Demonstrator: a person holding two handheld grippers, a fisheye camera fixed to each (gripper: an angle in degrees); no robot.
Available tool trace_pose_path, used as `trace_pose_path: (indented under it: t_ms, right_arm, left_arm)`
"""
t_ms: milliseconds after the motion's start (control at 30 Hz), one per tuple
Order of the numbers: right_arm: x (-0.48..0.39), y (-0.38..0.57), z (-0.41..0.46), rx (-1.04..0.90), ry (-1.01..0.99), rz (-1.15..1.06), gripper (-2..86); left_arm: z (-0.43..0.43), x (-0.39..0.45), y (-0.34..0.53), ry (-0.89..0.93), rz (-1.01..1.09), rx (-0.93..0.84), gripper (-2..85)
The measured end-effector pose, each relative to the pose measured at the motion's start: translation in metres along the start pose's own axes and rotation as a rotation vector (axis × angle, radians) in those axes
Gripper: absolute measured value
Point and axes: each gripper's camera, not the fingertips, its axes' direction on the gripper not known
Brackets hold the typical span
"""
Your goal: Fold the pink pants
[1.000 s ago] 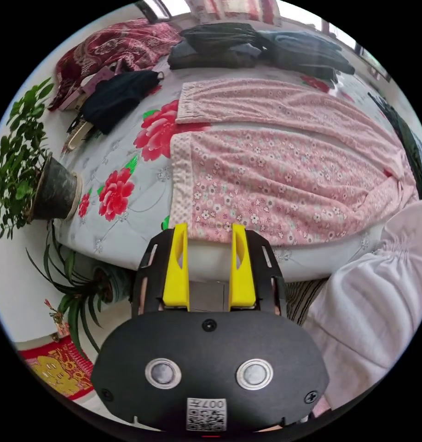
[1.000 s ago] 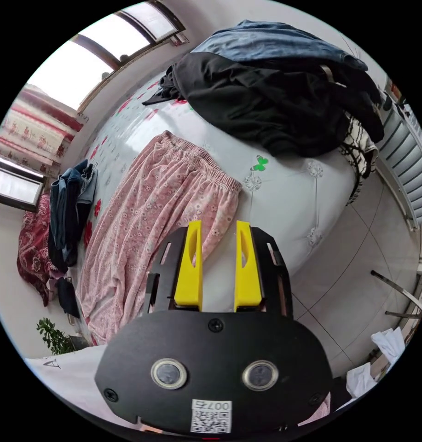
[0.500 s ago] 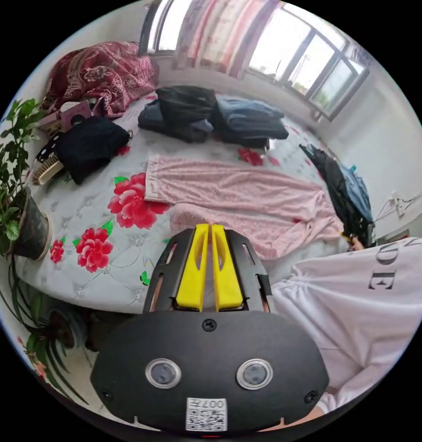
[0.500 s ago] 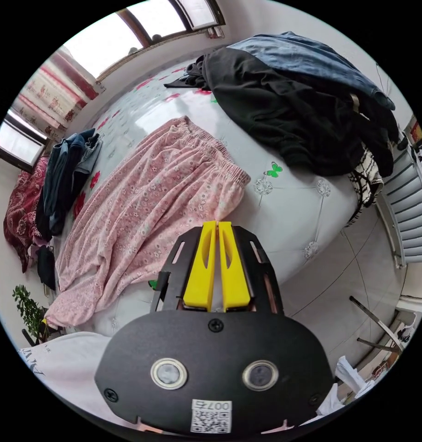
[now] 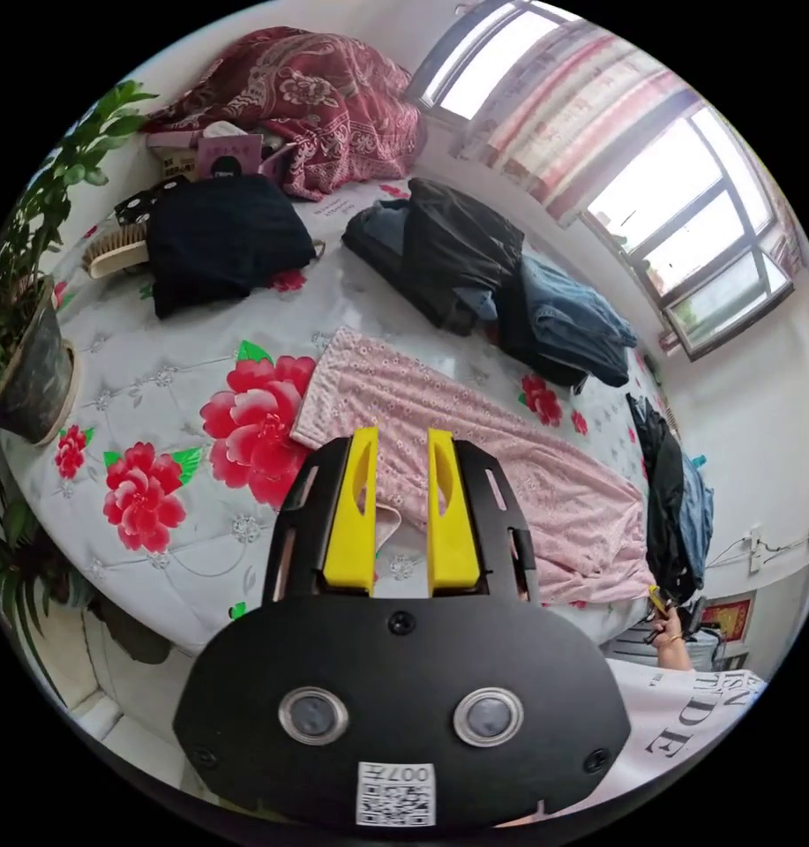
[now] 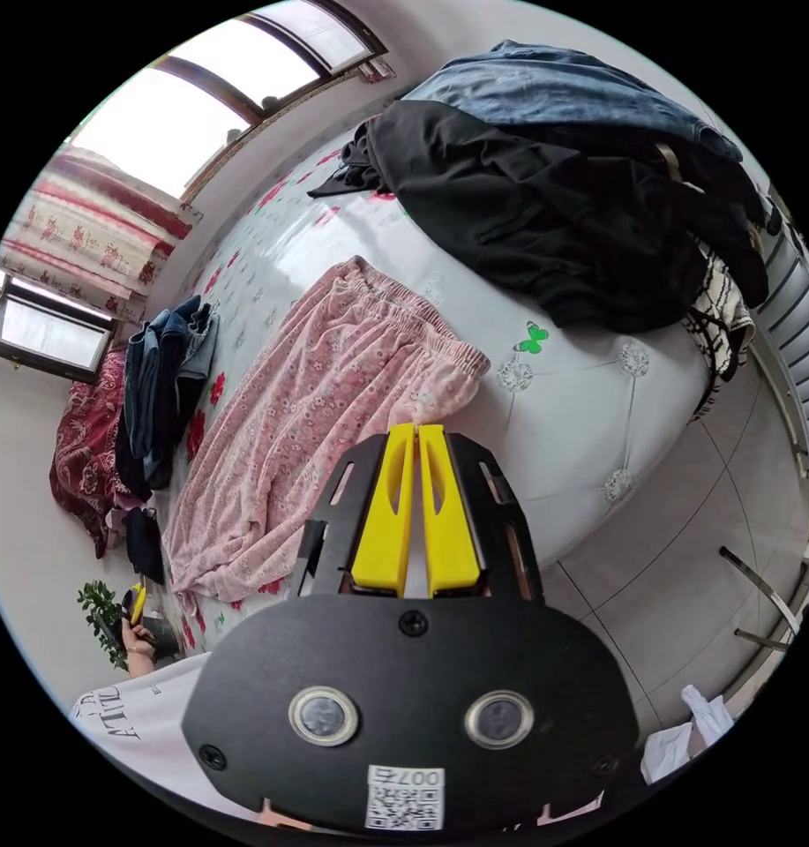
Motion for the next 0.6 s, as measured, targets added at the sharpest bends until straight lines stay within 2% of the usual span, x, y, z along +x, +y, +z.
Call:
trace_pose_path:
  t_ms: [167, 333, 400, 500, 533, 600]
  right_arm:
    - [0.012, 0.010, 0.005, -0.009, 0.022, 0.015, -0.3]
    - [0.019, 0.009, 0.013, -0.037, 0.041, 0.033, -0.3]
    - [0.015, 0.006, 0.016, -0.046, 0.055, 0.017, -0.3]
    - [0.008, -0.001, 0.017, -0.056, 0.071, -0.013, -0.3]
    - [0.006, -0.004, 0.014, -0.052, 0.072, -0.020, -0.3]
    - [0.008, -0.009, 0.004, -0.030, 0.052, -0.017, -0.3]
  left_arm:
    - [0.028, -0.013, 0.056, -0.258, 0.087, -0.049, 8.9]
    - [0.057, -0.033, 0.087, -0.159, 0.112, -0.137, 13.3]
    - [0.074, -0.029, 0.084, -0.181, 0.153, -0.162, 13.5]
    - [0.102, -0.025, 0.072, -0.318, 0.173, -0.232, 5.7]
    - [0.103, -0.025, 0.064, -0.332, 0.191, -0.232, 2.1]
    - [0.101, -0.031, 0.053, -0.289, 0.231, -0.305, 0.8]
